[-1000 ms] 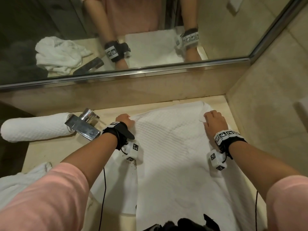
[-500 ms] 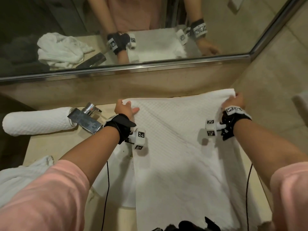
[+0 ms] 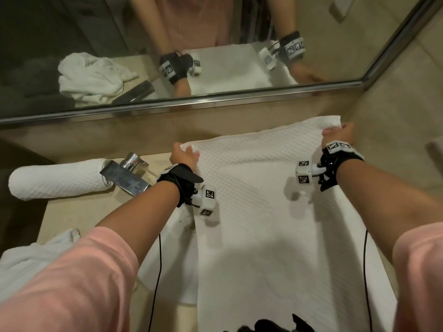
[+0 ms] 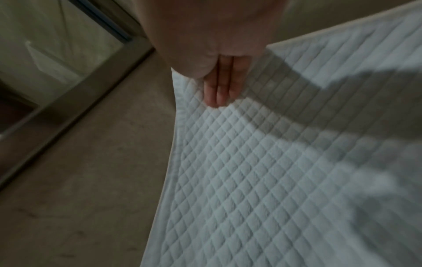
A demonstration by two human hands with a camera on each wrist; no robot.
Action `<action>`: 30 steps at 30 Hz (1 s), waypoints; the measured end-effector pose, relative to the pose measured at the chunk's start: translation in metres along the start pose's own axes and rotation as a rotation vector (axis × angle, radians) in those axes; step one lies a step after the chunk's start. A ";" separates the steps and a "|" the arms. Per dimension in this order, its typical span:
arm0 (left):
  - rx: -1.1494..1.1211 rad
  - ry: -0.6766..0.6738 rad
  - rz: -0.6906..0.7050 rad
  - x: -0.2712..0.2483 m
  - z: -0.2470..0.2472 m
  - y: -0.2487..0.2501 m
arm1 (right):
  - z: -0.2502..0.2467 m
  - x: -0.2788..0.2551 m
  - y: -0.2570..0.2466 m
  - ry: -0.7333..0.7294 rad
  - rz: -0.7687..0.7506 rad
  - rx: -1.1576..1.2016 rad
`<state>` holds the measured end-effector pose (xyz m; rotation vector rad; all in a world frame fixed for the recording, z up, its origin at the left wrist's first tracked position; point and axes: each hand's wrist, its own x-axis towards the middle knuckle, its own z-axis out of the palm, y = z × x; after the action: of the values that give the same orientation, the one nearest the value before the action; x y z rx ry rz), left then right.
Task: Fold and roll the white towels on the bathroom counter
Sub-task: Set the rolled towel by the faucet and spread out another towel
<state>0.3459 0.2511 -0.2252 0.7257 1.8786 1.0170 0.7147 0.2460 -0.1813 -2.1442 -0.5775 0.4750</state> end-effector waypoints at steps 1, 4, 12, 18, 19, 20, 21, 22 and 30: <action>0.033 -0.016 -0.017 0.005 0.001 -0.007 | 0.004 0.001 0.005 -0.004 0.013 -0.026; 0.056 -0.026 -0.048 0.018 0.005 -0.022 | 0.012 0.001 0.016 -0.046 0.033 -0.039; 0.083 0.035 -0.090 0.030 0.007 -0.026 | 0.028 0.014 0.032 -0.205 0.078 -0.160; 0.146 0.089 -0.024 0.022 0.007 -0.021 | 0.036 0.011 0.034 -0.401 0.175 -0.213; 0.162 0.080 -0.004 0.021 0.007 -0.022 | 0.038 0.012 0.036 -0.394 0.154 -0.240; 0.165 0.064 0.028 0.019 0.008 -0.023 | 0.038 0.011 0.037 -0.377 0.134 -0.269; 0.165 0.048 0.064 0.017 0.008 -0.022 | 0.037 0.011 0.039 -0.353 0.113 -0.295; 0.183 0.030 0.097 0.017 0.009 -0.023 | 0.036 0.008 0.040 -0.325 0.086 -0.318; 0.578 -0.016 0.035 -0.011 -0.007 -0.029 | -0.004 -0.036 0.073 -0.219 0.055 -0.313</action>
<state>0.3426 0.2253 -0.2435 1.0926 2.1710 0.4740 0.7044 0.1841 -0.2338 -2.4262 -0.7575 0.6937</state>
